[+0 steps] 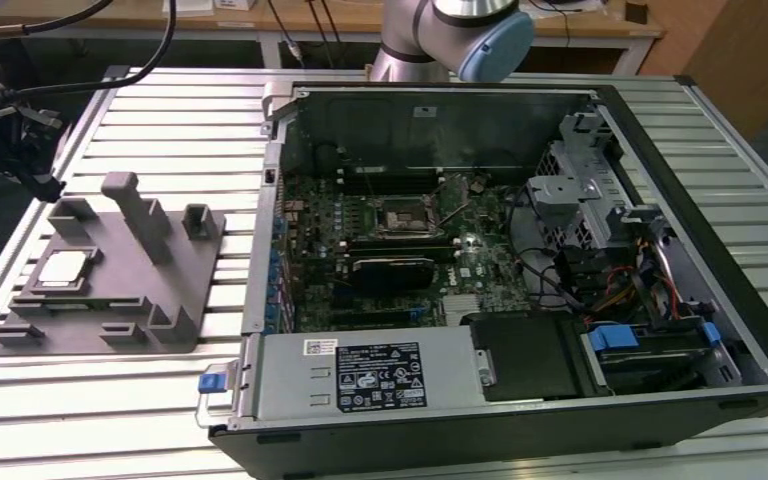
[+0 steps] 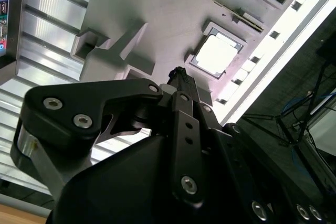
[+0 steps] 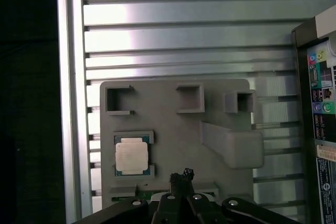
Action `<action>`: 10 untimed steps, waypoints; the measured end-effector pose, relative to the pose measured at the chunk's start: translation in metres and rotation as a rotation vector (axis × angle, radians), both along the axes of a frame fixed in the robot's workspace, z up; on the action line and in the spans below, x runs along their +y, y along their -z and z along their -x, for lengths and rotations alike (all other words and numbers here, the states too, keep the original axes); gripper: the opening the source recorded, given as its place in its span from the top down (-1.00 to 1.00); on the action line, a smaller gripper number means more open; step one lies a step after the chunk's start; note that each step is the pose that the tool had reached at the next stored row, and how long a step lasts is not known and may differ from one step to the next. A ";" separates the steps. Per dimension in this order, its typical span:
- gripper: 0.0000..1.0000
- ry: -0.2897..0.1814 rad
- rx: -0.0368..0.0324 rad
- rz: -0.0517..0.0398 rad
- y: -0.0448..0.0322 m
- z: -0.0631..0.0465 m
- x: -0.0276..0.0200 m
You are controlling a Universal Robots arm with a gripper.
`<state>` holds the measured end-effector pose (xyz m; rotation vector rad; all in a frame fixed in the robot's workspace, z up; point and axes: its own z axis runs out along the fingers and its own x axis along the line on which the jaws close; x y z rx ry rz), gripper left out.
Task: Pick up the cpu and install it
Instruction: 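Pick up the cpu and move it towards the insertion slot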
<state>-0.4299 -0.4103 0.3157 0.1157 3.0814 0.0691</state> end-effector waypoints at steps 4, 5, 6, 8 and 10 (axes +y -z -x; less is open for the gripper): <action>0.79 0.000 0.0001 0.0000 0.0020 0.001 0.0000; 0.79 0.000 0.0000 0.0000 0.0028 0.001 0.0000; 0.79 0.000 0.0001 0.0000 0.0035 0.002 0.0000; 0.79 0.000 0.0001 0.0000 0.0049 0.002 0.0000; 0.79 0.000 0.0001 0.0001 0.0064 0.003 0.0000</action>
